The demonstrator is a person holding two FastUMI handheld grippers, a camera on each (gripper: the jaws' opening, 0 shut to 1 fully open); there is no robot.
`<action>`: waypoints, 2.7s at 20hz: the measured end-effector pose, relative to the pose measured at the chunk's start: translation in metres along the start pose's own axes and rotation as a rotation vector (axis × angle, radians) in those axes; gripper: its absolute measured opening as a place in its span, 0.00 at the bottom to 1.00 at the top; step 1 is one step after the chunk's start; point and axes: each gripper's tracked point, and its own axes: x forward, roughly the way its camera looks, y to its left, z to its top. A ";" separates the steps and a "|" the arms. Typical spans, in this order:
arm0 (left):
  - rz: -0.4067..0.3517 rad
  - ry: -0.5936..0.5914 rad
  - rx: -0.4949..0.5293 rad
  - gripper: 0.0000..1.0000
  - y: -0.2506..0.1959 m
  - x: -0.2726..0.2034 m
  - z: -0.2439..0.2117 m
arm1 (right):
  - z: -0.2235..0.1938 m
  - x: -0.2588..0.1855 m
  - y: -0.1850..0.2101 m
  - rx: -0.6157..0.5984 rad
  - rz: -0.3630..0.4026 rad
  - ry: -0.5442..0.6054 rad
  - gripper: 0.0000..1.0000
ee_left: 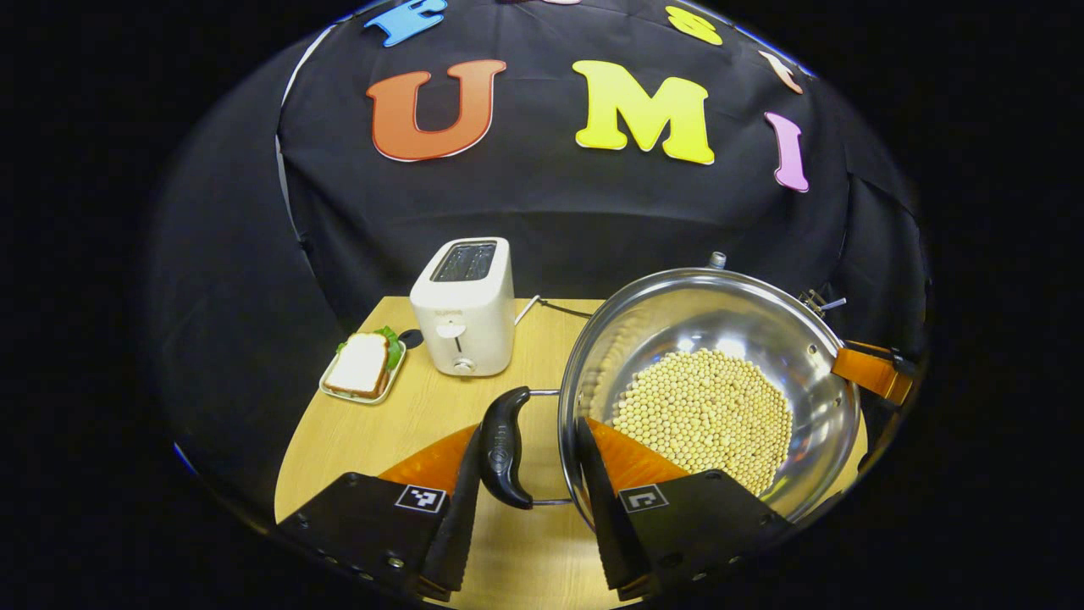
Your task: First push the handle of the pot to place it horizontally, then grasp the pot with both hands and set it on the induction cooktop.
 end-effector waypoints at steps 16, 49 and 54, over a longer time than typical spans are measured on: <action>-0.094 0.032 0.081 0.59 -0.160 0.052 0.010 | -0.008 -0.015 -0.161 0.085 -0.125 0.027 0.52; -0.138 -0.201 -0.112 0.77 -0.161 0.006 -0.028 | -0.043 -0.048 -0.192 0.072 -0.169 -0.251 0.93; -0.081 -0.330 -0.069 0.94 -0.153 -0.052 -0.020 | -0.041 -0.099 -0.184 0.037 -0.210 -0.314 1.00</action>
